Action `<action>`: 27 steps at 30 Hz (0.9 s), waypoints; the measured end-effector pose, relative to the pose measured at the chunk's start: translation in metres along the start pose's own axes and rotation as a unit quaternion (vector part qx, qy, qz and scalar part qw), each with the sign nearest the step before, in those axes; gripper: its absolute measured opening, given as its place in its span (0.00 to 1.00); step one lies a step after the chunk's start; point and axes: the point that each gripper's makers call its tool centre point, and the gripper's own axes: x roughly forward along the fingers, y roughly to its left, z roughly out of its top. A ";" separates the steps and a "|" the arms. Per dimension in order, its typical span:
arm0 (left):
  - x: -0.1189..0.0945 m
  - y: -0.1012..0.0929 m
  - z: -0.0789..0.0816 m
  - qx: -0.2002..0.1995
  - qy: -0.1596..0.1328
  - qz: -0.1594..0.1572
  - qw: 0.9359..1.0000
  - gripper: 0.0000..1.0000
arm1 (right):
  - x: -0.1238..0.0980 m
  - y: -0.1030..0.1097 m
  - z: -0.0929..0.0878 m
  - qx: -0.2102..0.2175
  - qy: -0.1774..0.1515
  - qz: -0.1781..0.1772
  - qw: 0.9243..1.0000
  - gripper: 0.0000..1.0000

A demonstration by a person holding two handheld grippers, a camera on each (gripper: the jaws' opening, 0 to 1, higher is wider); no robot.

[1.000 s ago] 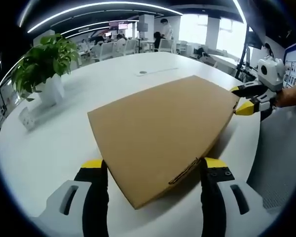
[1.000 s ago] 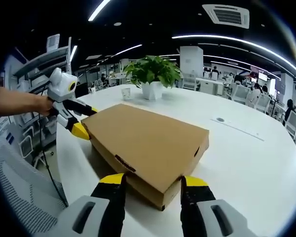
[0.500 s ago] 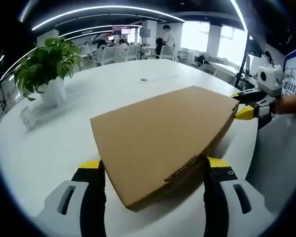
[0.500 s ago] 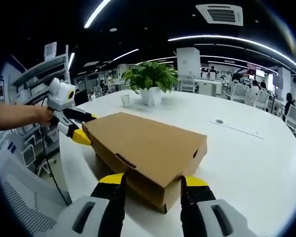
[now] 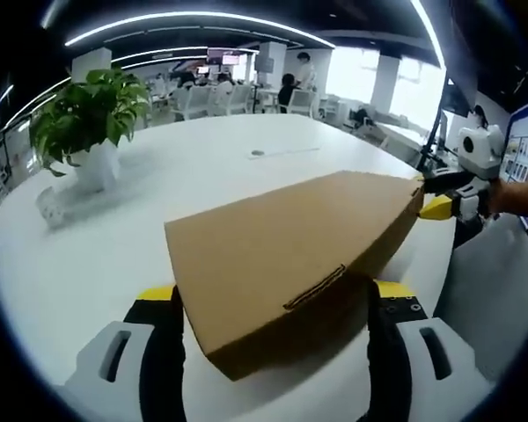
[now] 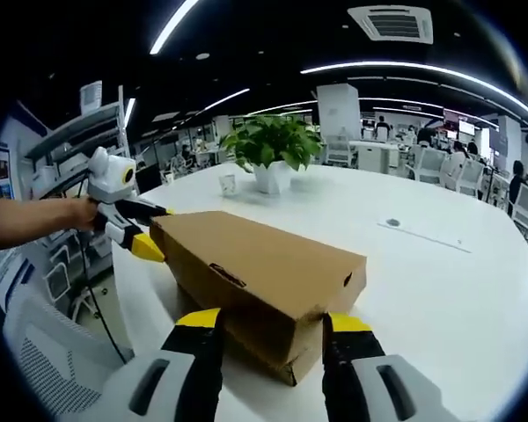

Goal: Operate the shoe box by opening the lid, removing the specified soft item, and placing it in the target area until the item is outside and the box remains undamaged.

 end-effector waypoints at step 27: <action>-0.009 0.017 0.040 0.017 -0.060 0.044 0.997 0.72 | -0.004 -0.012 0.051 -0.055 -0.043 -0.017 0.997 0.38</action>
